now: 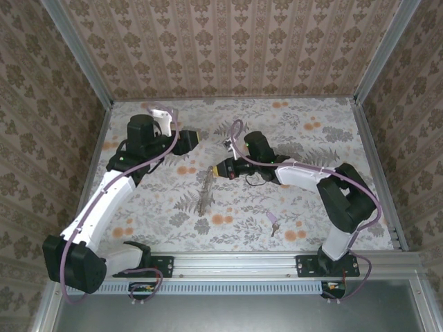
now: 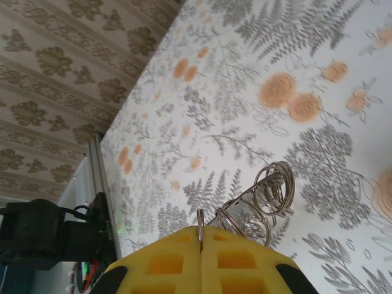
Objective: Put the keys on the keyring
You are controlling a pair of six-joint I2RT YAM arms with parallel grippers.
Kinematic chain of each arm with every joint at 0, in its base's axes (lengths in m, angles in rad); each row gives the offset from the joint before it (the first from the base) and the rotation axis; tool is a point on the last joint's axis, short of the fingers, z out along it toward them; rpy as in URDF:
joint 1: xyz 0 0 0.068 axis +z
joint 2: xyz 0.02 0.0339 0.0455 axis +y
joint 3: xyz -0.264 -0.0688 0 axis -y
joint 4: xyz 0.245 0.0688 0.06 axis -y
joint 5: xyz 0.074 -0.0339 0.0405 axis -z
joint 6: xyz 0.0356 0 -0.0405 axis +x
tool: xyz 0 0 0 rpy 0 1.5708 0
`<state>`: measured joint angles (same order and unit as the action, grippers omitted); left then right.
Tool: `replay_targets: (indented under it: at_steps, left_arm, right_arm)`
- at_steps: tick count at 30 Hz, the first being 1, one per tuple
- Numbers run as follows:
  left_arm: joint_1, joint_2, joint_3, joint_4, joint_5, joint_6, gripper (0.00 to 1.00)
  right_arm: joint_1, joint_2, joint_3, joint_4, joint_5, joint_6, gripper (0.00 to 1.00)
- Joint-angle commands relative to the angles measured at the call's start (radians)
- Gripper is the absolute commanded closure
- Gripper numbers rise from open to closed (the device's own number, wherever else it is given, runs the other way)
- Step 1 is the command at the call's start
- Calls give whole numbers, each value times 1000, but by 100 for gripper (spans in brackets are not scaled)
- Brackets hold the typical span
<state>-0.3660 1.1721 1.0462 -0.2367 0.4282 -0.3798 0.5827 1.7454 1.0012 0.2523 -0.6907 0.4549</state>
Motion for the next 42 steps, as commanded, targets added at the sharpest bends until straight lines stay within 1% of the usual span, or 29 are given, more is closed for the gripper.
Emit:
replay_targets:
  at_steps: [1,7,12,17,20,26,28,33,42]
  left_arm:
    - [-1,-17,-16,-3,-25,7,41]
    - [-3,-9,-19,6,-25,-1,41]
    - [-2,-3,-22,13,-26,-7,41]
    - [-2,4,-28,24,-25,-14,41]
    - [-2,11,-28,30,-23,-18,41]
    - [-4,21,-32,39,-19,-24,41]
    - [-4,24,-33,40,-19,-26,41]
    - [-5,23,-36,42,-20,-25,41]
    - [-4,16,-46,42,-23,-23,41]
  right_arm:
    - [5,26,-41,73,41,23,100]
    - [5,44,-113,44,81,2,100]
    - [5,65,-132,-22,107,-19,100]
    - [5,101,-142,-47,122,-23,100]
    - [5,120,-140,-54,125,-23,93]
    - [5,128,-145,-61,129,-20,76]
    - [5,124,-147,-62,131,-21,73]
    - [5,115,-146,-67,134,-19,71]
    - [5,110,-149,-71,129,-10,73]
